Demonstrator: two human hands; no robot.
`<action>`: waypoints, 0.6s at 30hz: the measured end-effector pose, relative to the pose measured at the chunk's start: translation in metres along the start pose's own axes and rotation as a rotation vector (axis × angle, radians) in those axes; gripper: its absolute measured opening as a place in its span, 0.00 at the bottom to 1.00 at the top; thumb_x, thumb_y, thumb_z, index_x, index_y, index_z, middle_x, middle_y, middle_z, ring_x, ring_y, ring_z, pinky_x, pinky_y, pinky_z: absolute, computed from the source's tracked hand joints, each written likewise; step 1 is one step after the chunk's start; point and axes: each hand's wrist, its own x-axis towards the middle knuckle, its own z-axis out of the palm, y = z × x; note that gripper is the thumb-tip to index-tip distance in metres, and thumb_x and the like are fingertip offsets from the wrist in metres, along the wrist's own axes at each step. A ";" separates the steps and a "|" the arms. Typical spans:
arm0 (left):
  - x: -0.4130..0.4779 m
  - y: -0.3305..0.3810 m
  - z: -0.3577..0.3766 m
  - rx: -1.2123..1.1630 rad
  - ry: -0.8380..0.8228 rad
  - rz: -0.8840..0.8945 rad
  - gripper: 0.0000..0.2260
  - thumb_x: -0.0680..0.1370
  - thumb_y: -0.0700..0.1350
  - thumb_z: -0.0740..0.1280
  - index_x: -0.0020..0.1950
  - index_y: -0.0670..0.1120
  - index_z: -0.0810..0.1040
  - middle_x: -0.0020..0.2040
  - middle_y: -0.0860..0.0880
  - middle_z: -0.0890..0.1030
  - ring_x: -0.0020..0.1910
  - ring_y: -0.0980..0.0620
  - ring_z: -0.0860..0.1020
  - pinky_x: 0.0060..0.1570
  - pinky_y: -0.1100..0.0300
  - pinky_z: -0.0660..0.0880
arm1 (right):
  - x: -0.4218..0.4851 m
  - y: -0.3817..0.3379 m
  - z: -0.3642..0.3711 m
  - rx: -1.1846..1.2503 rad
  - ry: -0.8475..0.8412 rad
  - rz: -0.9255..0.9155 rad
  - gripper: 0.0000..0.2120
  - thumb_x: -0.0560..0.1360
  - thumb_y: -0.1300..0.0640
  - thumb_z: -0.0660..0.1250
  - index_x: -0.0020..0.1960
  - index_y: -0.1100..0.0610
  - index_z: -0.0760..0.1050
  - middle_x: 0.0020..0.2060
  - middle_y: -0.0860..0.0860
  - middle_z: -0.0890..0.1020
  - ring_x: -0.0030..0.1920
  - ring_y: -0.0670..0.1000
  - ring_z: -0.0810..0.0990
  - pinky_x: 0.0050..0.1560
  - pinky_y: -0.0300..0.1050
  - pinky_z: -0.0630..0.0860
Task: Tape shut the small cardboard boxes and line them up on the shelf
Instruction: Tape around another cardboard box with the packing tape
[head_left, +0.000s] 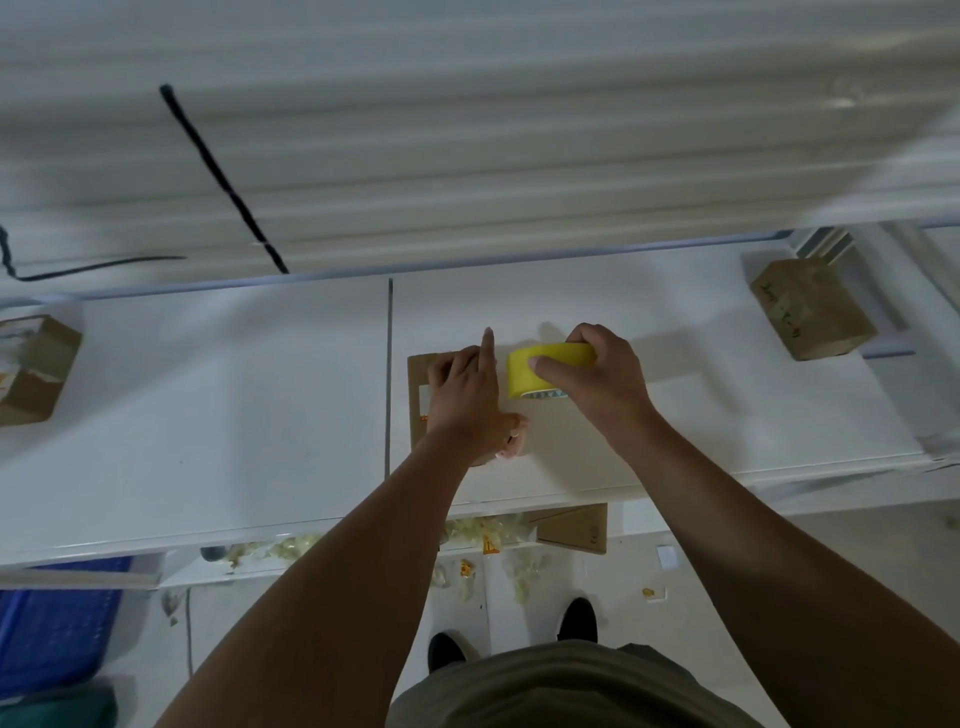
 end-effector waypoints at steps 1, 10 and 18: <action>0.000 -0.001 0.000 0.000 0.006 0.003 0.59 0.71 0.70 0.72 0.87 0.41 0.43 0.78 0.46 0.72 0.81 0.47 0.62 0.75 0.50 0.50 | -0.004 0.001 -0.001 0.013 0.003 -0.015 0.19 0.63 0.42 0.74 0.37 0.51 0.68 0.36 0.46 0.70 0.38 0.49 0.71 0.40 0.45 0.67; -0.004 -0.002 -0.005 -0.238 0.153 0.031 0.23 0.75 0.61 0.72 0.70 0.60 0.76 0.57 0.63 0.83 0.68 0.55 0.71 0.68 0.57 0.57 | 0.003 -0.028 -0.070 0.250 0.068 -0.057 0.21 0.61 0.40 0.74 0.34 0.51 0.66 0.30 0.44 0.64 0.34 0.48 0.65 0.34 0.44 0.61; -0.024 0.030 -0.035 -0.530 0.455 0.042 0.22 0.76 0.29 0.60 0.67 0.43 0.80 0.60 0.45 0.81 0.56 0.48 0.80 0.55 0.57 0.79 | 0.001 -0.036 -0.087 0.405 -0.060 -0.069 0.23 0.63 0.44 0.76 0.36 0.55 0.64 0.34 0.51 0.64 0.39 0.53 0.67 0.41 0.49 0.62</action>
